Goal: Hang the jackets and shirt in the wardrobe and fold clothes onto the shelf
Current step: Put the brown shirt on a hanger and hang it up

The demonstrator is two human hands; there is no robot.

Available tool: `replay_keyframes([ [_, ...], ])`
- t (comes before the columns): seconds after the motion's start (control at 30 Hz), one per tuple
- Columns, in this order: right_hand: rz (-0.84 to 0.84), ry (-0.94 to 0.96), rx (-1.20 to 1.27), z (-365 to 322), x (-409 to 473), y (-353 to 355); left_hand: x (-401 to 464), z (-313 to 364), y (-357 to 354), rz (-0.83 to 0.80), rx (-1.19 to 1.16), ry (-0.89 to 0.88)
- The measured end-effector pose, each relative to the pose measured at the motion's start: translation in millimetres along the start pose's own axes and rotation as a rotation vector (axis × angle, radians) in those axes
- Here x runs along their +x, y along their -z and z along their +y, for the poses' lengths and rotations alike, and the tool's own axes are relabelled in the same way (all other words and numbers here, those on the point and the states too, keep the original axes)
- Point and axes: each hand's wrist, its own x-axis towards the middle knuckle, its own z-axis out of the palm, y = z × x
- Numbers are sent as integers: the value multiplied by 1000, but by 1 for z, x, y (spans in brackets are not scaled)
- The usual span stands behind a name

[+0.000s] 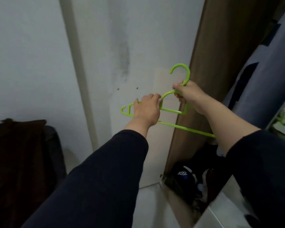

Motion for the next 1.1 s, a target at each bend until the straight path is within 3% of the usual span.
replay_keyframes([
  [0.27, -441, -50, -149, -44, -18, -151, -69, -140, 77, 113, 167, 179],
  [0.47, -444, 223, -163, -73, -29, -285, -118, -245, 120, 143, 263, 328],
  [0.6, -433, 308, -288, -83, -35, -352, -142, -304, 132, 266, 270, 421],
  [0.67, -369, 320, -322, -81, -34, -377, -151, -331, 136, 303, 253, 552],
  [0.83, -232, 280, -246, -80, -21, -425, -162, -394, 139, 214, 163, 921],
  [0.97, -156, 318, -305, -85, -6, -451, -145, -424, 129, 205, 134, 1026],
  [1.1, -231, 328, -422, -70, 6, -468, -119, -445, 127, 222, 131, 1090],
])
